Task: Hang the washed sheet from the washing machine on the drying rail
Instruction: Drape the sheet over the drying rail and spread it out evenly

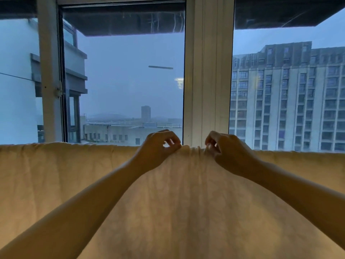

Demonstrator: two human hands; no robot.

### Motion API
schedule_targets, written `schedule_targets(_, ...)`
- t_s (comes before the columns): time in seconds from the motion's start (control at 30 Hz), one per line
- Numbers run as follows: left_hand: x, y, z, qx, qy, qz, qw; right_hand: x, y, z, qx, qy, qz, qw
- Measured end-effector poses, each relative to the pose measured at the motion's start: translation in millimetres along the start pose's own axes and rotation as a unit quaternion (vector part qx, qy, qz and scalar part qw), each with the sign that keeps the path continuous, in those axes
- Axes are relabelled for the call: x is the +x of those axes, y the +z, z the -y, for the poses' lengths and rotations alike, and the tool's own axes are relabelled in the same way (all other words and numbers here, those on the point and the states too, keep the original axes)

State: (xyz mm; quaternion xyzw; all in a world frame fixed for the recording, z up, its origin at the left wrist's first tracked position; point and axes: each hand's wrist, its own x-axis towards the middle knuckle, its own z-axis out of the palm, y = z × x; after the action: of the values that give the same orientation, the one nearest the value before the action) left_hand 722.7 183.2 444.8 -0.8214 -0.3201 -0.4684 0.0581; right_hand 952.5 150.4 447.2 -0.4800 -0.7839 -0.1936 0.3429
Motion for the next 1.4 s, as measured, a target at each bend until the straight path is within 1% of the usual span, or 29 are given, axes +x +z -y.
schedule_targets(0.07, -8.2, -16.6, 16.6, 0.01, -0.025, 0.015, 1.0, 5.7, 1.0, 6.7, 0.006, -0.015, 0.012, 1.0)
schedule_targets(0.17, -29.1, -39.1, 42.5, 0.091, -0.053, 0.065, 0.992, 16.8, 8.5, 19.8, 0.02, -0.03, 0.056, 0.998)
schedule_targets(0.23, -40.5, -49.5, 54.5, 0.116, -0.063, 0.074, 0.988, 25.8, 16.8, 29.5, 0.021, -0.04, 0.073, 0.996)
schedule_targets(0.3, -44.5, -55.6, 58.6, 0.11, -0.08, 0.064, 0.989, 35.3, 25.7, 38.7, 0.029, -0.052, 0.073, 0.996)
schedule_targets(0.37, -43.2, -56.1, 56.9, 0.097, -0.079, 0.05, 0.991, 42.5, 33.8, 48.3, 0.039, -0.069, 0.067, 0.995)
schedule_targets(0.5, -37.8, -49.3, 49.4, 0.081, -0.08, -0.002, 0.994, 47.6, 46.5, 62.5, 0.051, -0.088, 0.04, 0.994)
schedule_targets(0.6, -30.9, -37.8, 44.5, 0.123, -0.099, -0.038, 0.987, 48.6, 45.9, 62.5, 0.042, -0.069, 0.027, 0.996)
schedule_targets(0.7, -16.8, -22.8, 36.1, 0.115, -0.112, -0.07, 0.985, 53.5, 39.7, 47.4, 0.034, -0.025, -0.004, 0.999)
schedule_targets(0.77, -8.1, -19.6, 31.2, 0.086, -0.112, -0.048, 0.989, 54.1, 35.4, 38.0, 0.047, -0.003, 0.0, 0.999)
schedule_targets(0.87, -5.4, -27.3, 35.5, 0.066, -0.096, 0.004, 0.993, 49.0, 34.3, 34.0, 0.081, 0.002, 0.044, 0.996)
schedule_targets(0.97, -14.1, -44.0, 54.6, 0.088, -0.093, 0.039, 0.991, 47.5, 36.8, 40.4, 0.086, -0.018, 0.058, 0.994)
schedule_targets(1.07, -28.5, -66.8, 80.4, 0.116, -0.116, 0.07, 0.984, 53.3, 42.9, 56.4, 0.08, -0.042, 0.055, 0.994)
schedule_targets(1.13, -39.4, -82.9, 98.9, 0.138, -0.124, 0.077, 0.98, 59.5, 51.7, 71.1, 0.073, -0.061, 0.057, 0.994)
schedule_targets(1.27, -59.7, -113.1, 129.5, 0.173, -0.129, 0.073, 0.974, 71.9, 73.3, 102.0, 0.055, -0.088, 0.091, 0.99)
schedule_targets(1.4, -77.5, -146.9, 154.9, 0.186, -0.123, 0.077, 0.972, 87.0, 91.9, 134.2, 0.016, -0.119, 0.081, 0.989)
